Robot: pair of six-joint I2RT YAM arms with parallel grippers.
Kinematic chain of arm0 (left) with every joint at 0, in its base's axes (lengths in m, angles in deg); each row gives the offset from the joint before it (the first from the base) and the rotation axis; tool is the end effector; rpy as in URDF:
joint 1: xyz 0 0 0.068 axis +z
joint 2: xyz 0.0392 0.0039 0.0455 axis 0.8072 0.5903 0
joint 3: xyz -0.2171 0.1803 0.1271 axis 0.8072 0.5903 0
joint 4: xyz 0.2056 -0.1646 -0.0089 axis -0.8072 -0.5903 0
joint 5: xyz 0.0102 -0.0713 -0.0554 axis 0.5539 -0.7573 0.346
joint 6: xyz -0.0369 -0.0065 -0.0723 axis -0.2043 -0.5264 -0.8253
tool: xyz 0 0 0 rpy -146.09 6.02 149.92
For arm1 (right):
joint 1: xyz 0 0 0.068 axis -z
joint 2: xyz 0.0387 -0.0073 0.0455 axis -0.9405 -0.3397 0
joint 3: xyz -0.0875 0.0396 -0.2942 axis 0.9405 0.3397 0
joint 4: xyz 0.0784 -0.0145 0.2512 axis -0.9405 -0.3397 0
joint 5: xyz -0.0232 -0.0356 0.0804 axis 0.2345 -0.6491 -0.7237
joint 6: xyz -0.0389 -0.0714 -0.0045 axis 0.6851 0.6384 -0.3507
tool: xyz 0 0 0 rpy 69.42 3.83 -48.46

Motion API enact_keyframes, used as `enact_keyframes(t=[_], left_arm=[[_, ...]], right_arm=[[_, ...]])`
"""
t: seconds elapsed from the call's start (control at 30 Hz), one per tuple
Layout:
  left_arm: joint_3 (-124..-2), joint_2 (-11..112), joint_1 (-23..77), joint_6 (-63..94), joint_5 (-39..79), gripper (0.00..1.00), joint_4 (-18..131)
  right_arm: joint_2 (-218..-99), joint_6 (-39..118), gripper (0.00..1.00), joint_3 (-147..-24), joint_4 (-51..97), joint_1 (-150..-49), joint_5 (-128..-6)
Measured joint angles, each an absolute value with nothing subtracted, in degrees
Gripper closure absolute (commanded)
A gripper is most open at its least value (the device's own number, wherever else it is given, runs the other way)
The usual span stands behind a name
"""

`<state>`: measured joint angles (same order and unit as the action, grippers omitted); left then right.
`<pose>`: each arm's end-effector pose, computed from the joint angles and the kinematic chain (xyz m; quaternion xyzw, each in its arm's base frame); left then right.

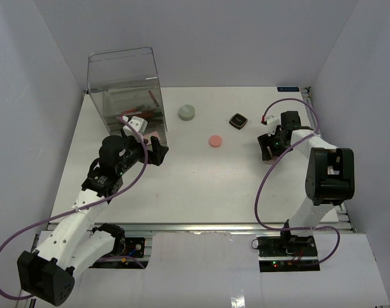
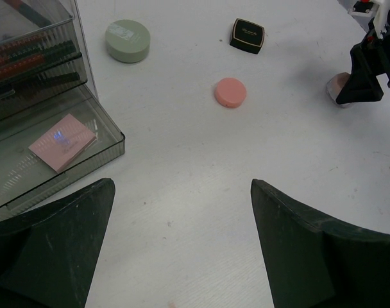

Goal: Organize the makeup

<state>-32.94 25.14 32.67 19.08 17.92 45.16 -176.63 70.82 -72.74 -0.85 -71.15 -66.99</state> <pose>0.1974 -0.0901 0.3290 0.1457 0.7880 -0.2204 0.5562 0.3732 0.0158 0.1856 -0.2277 0.9392 0.0120 0.2568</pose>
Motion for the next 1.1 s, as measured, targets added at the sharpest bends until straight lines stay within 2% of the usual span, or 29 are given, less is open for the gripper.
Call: enact_keyframes(t=[0.17, 0.3, 0.4, 0.5, 0.63, 0.73, 0.93, 1.1], left_arm=[[-31.91, 22.74, 32.67, 19.11, 19.45, 0.02, 45.41], [-31.01, 19.64, 32.71, 19.23, 21.42, 0.02, 45.94], [-30.3, 16.41, 32.73, 19.5, 23.54, 0.02, 46.73], [-29.24, 12.8, 32.76, 19.71, 26.4, 0.02, 47.84], [-27.6, 8.13, 32.98, 20.27, 30.9, 0.02, 49.44], [-26.57, 5.21, 33.17, 20.73, 33.95, 0.02, 50.1], [-26.01, 2.77, 33.63, 21.31, 36.91, 0.02, 51.22], [-26.01, 2.78, 33.87, 21.49, 37.05, 0.02, 51.59]], right_arm=[[-172.44, 73.77, 0.92, -72.77, -2.17, -75.95, -72.05], [-170.54, 76.05, 0.92, -76.81, -3.61, -90.13, -75.14], [-174.78, 76.89, 0.92, -87.79, -7.04, -99.41, -77.99], [-183.33, 76.6, 0.92, -103.73, -7.68, -105.86, -79.97], [-196.8, 74.15, 0.92, -125.42, -8.71, -111.89, -80.73], [-204.92, 71.15, 0.92, -135.49, -6.33, -114.92, -79.1], [-211.26, 63.8, 0.9, -135.77, 1.34, -119.36, -72.48], [-214.47, 59.72, 0.75, -135.82, 7.84, -120.44, -66.34]])
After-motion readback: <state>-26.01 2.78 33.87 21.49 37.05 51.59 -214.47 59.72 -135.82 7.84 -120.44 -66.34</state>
